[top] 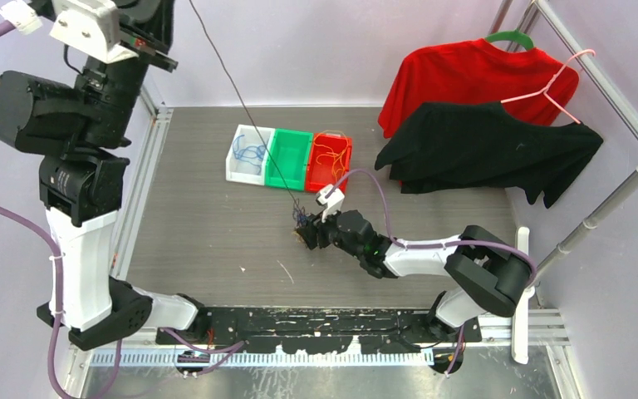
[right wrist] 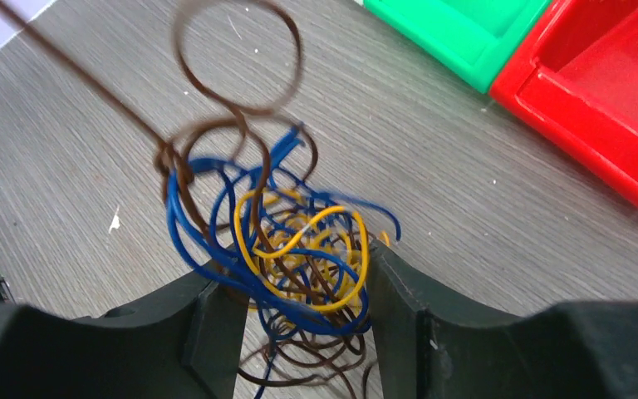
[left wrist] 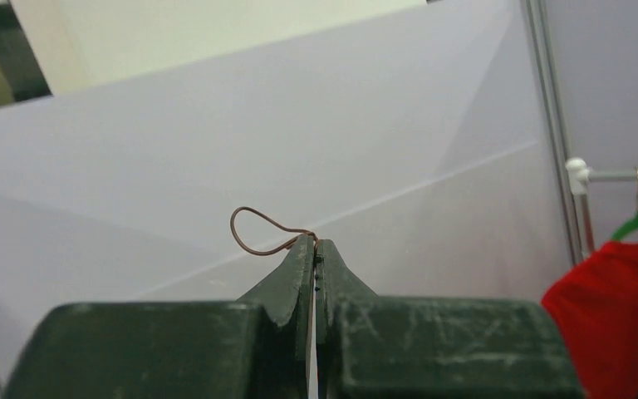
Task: Untangle the cables
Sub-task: Untie the cable.
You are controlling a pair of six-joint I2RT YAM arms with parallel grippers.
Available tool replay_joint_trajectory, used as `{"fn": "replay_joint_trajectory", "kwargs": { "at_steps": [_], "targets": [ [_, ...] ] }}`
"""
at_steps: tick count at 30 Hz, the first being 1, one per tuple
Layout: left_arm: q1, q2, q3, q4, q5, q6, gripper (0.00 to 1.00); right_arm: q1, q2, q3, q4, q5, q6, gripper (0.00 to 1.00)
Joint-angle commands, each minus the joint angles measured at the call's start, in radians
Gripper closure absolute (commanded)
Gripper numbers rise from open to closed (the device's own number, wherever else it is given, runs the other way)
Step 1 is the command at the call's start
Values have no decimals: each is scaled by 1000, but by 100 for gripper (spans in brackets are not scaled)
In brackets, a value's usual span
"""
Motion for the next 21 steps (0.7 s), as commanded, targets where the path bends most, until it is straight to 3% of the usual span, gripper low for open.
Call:
{"fn": "replay_joint_trajectory", "kwargs": {
  "at_steps": [1, 7, 11, 14, 21],
  "targets": [
    [-1, 1, 77, 394, -83, 86, 100, 4, -32, -21, -11, 26, 3, 43],
    [-1, 39, 165, 348, -29, 88, 100, 3, -44, -33, -34, 51, -6, 43],
    [-1, 47, 171, 458, -54, 142, 100, 3, -50, -49, -45, 96, -7, 44],
    [-1, 61, 219, 381, -67, 131, 100, 3, -63, -74, -39, 130, 8, 42],
    [-1, -94, -67, 180, 86, 26, 100, 3, -207, -9, -105, 77, -11, 31]
  ]
}}
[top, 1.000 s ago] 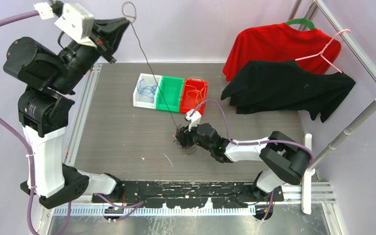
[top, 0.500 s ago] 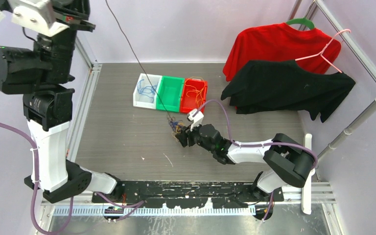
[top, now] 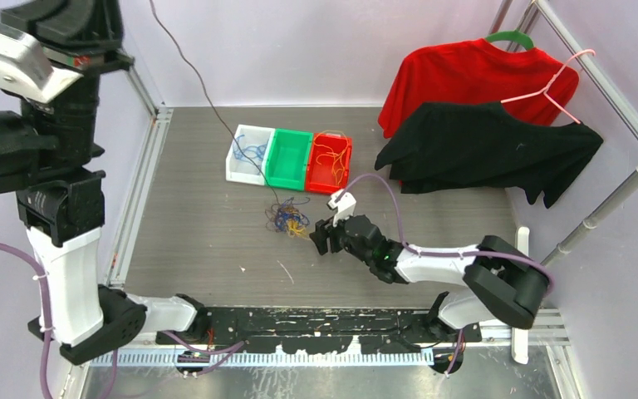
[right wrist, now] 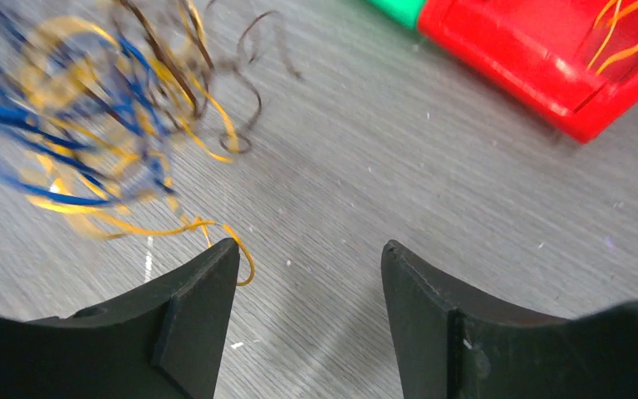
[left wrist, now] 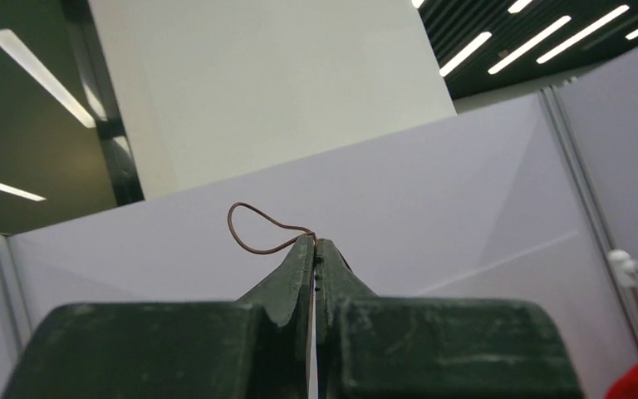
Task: Untangle the cables
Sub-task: Untie the cable.
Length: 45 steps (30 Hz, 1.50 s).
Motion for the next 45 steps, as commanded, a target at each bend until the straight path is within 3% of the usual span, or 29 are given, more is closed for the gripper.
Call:
{"fn": "replay_joint_trajectory", "kwargs": {
  "at_steps": [1, 9, 17, 27, 31, 37, 45],
  "targets": [
    [-1, -91, -151, -83, 96, -66, 100, 3, -141, 90, -20, -39, -25, 29],
    [-1, -105, -202, -155, 97, -71, 100, 62, -197, 320, -67, -221, -78, 18],
    [-1, -99, -178, -185, 110, -73, 100, 103, -35, 504, 6, -320, -68, 18],
    [-1, -82, -123, -189, 118, -77, 100, 98, 207, 753, -1, -220, -131, 20],
    [-1, -75, -108, -189, 123, -79, 100, 87, 282, 816, -33, -184, -134, 27],
    [-1, -61, -71, -176, 132, -68, 100, 47, 297, 723, -35, -218, -103, 51],
    [-1, -5, 27, -160, 146, -49, 100, 20, 248, 465, 18, -154, -125, 57]
  ]
}}
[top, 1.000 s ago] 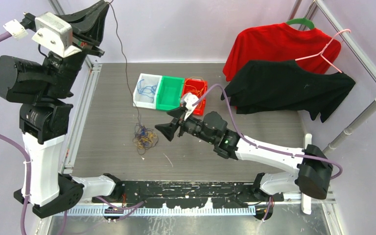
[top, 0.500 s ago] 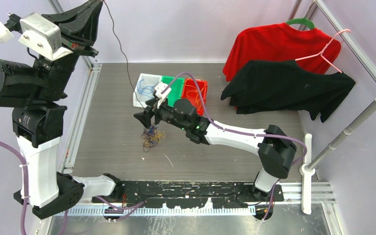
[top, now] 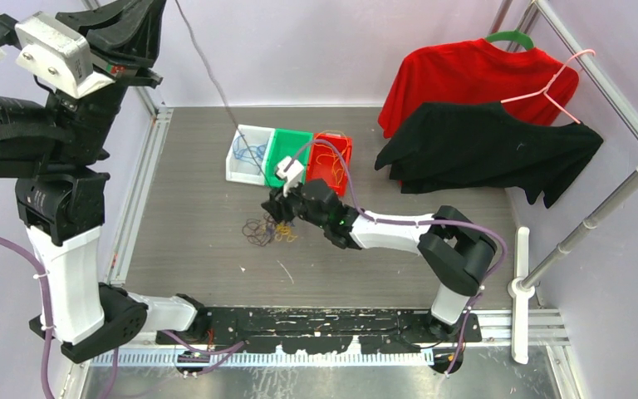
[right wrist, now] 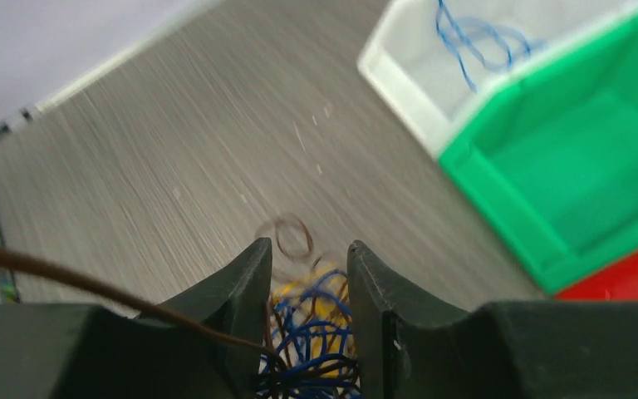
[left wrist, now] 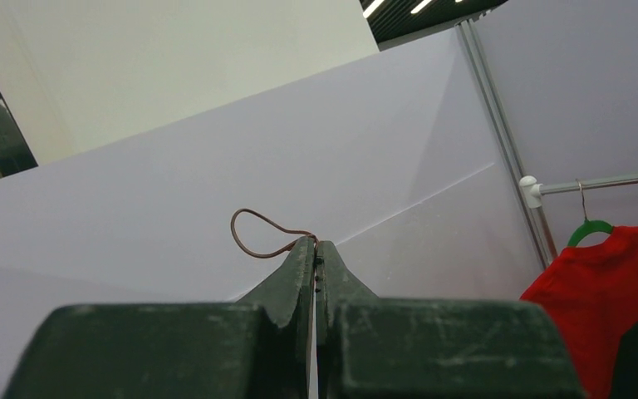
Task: Untangle the cables
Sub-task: Untie the cable.
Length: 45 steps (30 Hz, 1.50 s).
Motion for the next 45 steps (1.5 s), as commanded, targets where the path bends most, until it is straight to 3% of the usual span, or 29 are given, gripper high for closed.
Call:
{"fn": "replay_joint_trajectory", "kwargs": {
  "at_steps": [1, 7, 17, 24, 32, 36, 41, 45],
  "targets": [
    [-1, 26, 77, 61, 18, 12, 100, -6, -64, -118, 62, 65, -23, 57],
    [-1, 62, 148, 104, 12, 45, 100, -15, -121, -290, 88, 138, -32, 58],
    [-1, 140, 270, 286, -99, 141, 100, -14, -198, -472, 163, 193, 17, 47],
    [-1, 115, 229, 310, -141, 182, 100, -15, -249, -544, 200, 225, 69, 44],
    [-1, -50, -58, 159, -75, 173, 100, -14, -373, -555, 176, 238, 101, 55],
    [-1, -189, -270, 4, -47, 260, 100, -16, -458, -554, 103, 230, 94, 61],
    [-1, -368, -611, -219, -96, 298, 100, -16, -538, -570, 45, 229, 94, 87],
    [-1, -497, -851, -402, -104, 252, 100, -16, -582, -561, 19, 212, 83, 93]
  ]
}}
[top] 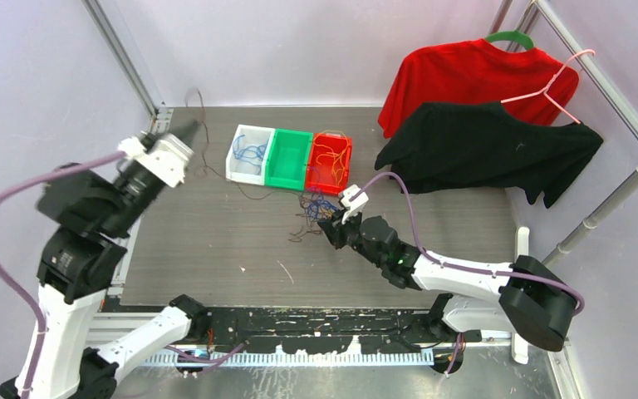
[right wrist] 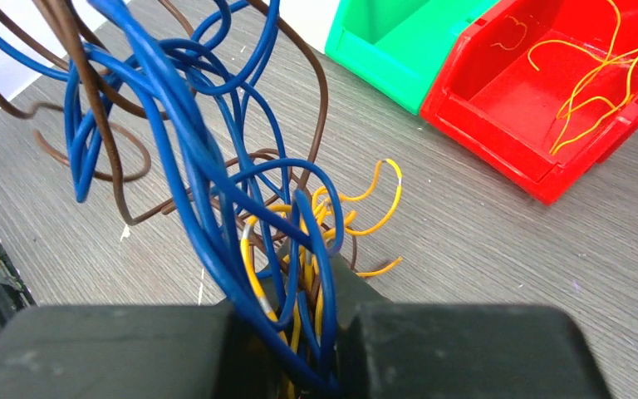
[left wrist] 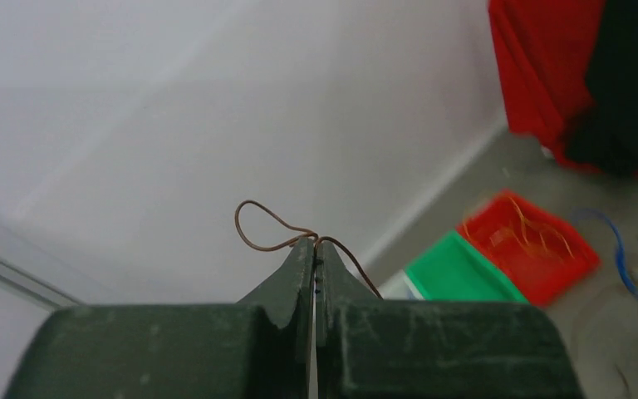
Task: Untangle the cables
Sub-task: Untie the cable.
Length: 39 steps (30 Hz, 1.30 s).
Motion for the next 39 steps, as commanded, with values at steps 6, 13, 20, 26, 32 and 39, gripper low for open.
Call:
{"fn": "replay_joint_trajectory", "kwargs": {
  "at_steps": [6, 13, 20, 26, 32, 39],
  "targets": [
    [0, -225, -443, -455, 112, -47, 100, -2, -90, 107, -117, -79, -40, 99],
    [-1, -183, -585, -581, 183, -11, 17, -1, -59, 185, -209, -192, -16, 99],
    [-2, -69, -511, -463, 436, -178, 10, 11, -48, 210, -250, -186, -39, 99],
    [-1, 51, -474, -265, 519, -301, 39, 21, -41, 237, -273, -192, -47, 99],
    [-1, 127, -474, -235, 593, -363, 56, 25, -39, 254, -274, -203, -41, 99],
    [-1, 119, -508, -192, 572, -354, 76, 25, -33, 251, -267, -211, -23, 99]
  ]
}}
